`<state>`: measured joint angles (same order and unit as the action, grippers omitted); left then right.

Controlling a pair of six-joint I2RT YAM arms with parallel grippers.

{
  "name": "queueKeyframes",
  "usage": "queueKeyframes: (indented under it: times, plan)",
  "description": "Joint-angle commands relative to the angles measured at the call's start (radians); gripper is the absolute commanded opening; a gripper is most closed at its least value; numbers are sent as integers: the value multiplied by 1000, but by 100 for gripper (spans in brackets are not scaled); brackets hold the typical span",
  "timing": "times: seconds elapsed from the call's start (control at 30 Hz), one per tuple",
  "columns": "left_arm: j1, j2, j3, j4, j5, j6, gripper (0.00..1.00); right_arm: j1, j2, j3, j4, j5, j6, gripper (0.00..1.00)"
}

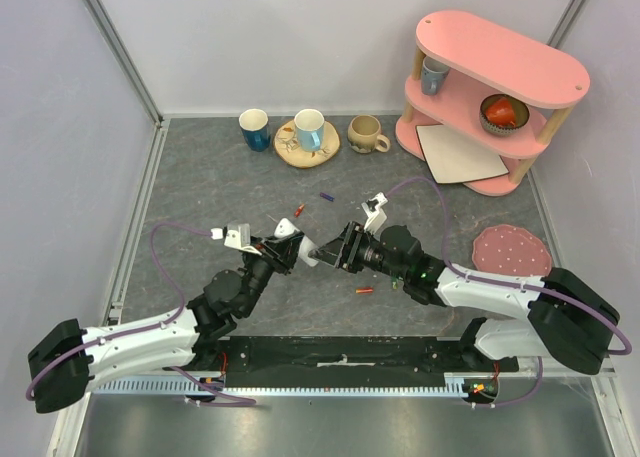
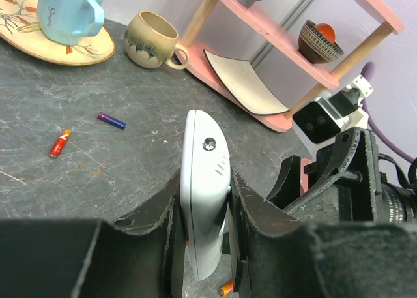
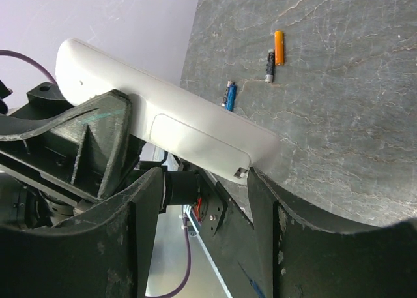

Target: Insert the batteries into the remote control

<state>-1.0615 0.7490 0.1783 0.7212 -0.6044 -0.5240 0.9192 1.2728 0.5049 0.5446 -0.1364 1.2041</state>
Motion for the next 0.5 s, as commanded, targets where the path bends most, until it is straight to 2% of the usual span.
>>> queueKeyframes:
  times: [0.0, 0.47]
  plan:
    - [-5, 13, 23, 73, -1, -28, 2, 4, 3, 58, 60, -12, 5, 63]
    - [-5, 21, 16, 87, 41, -53, 2, 7, 11, 49, 92, -11, 14, 63]
